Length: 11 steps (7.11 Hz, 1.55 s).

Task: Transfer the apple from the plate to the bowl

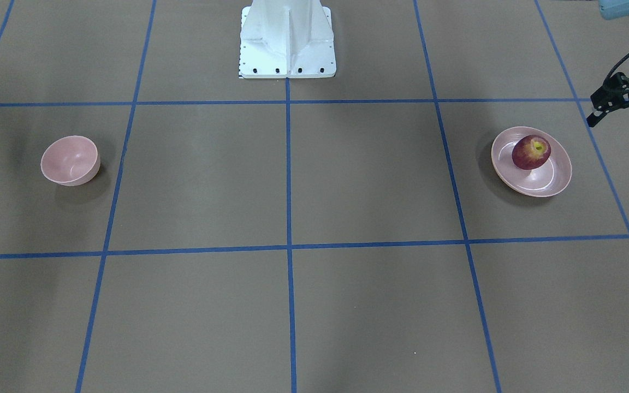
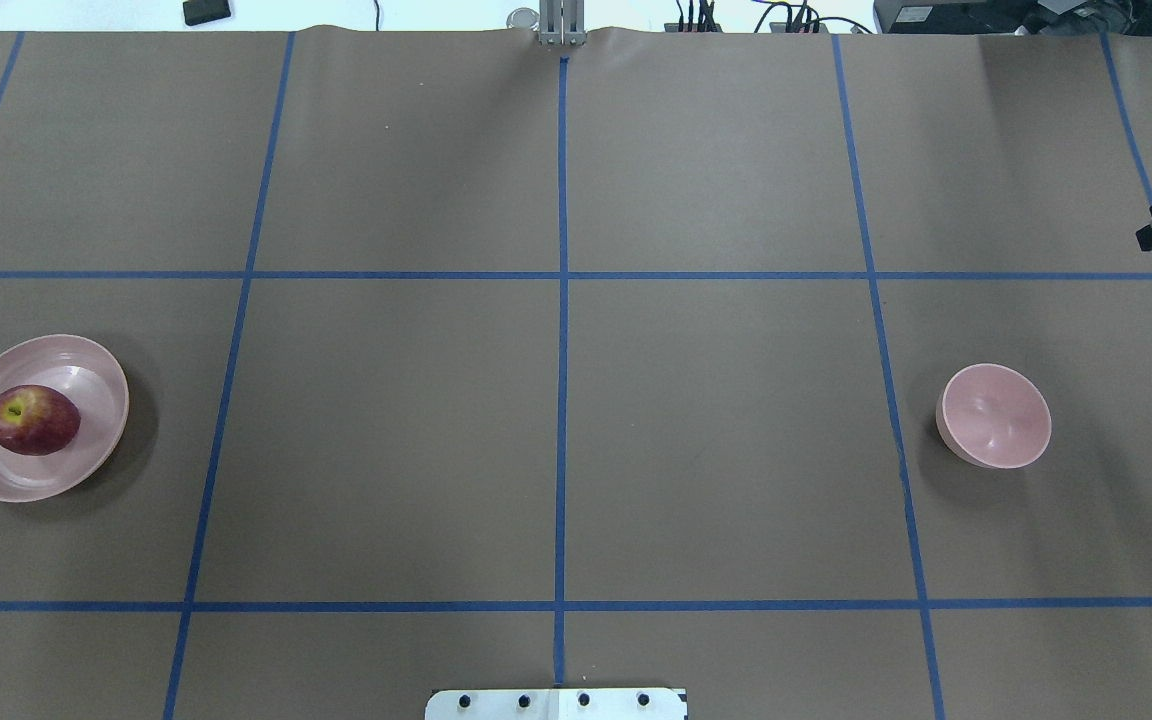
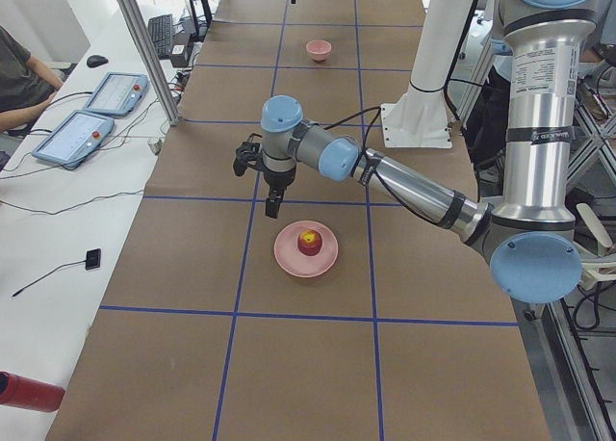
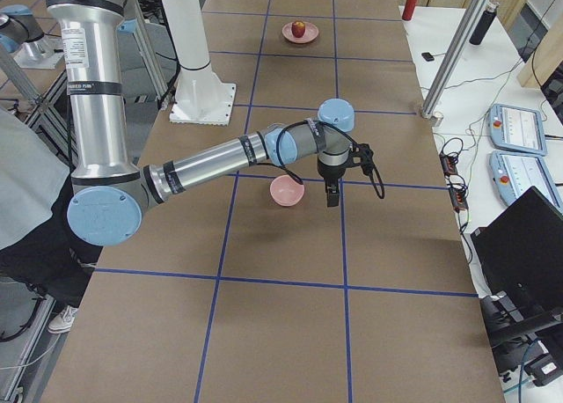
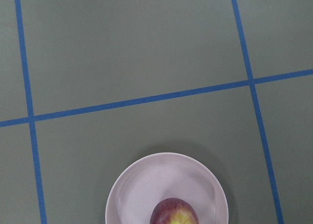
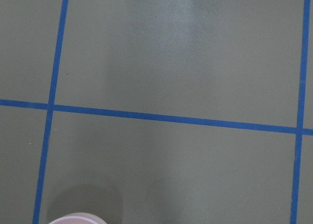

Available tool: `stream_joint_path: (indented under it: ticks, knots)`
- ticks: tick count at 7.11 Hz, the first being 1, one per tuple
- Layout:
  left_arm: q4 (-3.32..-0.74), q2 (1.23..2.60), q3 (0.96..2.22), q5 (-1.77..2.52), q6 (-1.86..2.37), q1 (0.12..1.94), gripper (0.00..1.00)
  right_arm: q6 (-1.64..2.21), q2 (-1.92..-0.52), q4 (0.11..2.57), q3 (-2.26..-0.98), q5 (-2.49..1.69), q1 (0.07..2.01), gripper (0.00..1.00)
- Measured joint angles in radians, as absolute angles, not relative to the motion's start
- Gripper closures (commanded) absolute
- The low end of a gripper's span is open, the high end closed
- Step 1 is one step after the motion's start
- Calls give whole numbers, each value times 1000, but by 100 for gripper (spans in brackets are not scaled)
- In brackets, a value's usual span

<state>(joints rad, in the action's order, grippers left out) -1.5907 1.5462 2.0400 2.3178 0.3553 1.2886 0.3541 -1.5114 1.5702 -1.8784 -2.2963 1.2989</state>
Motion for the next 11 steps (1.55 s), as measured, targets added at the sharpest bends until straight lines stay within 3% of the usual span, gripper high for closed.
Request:
stream_joint_path:
  ticks: [8,11]
  knots:
    - [-1588,1545,2042,2314,353,1288,2,355,-1539,1556,-1906,-2346,1279,0]
    - [-1589,1546,2021,2310,355,1282,2,498,-1610,1386,-1876,-2345,1118,0]
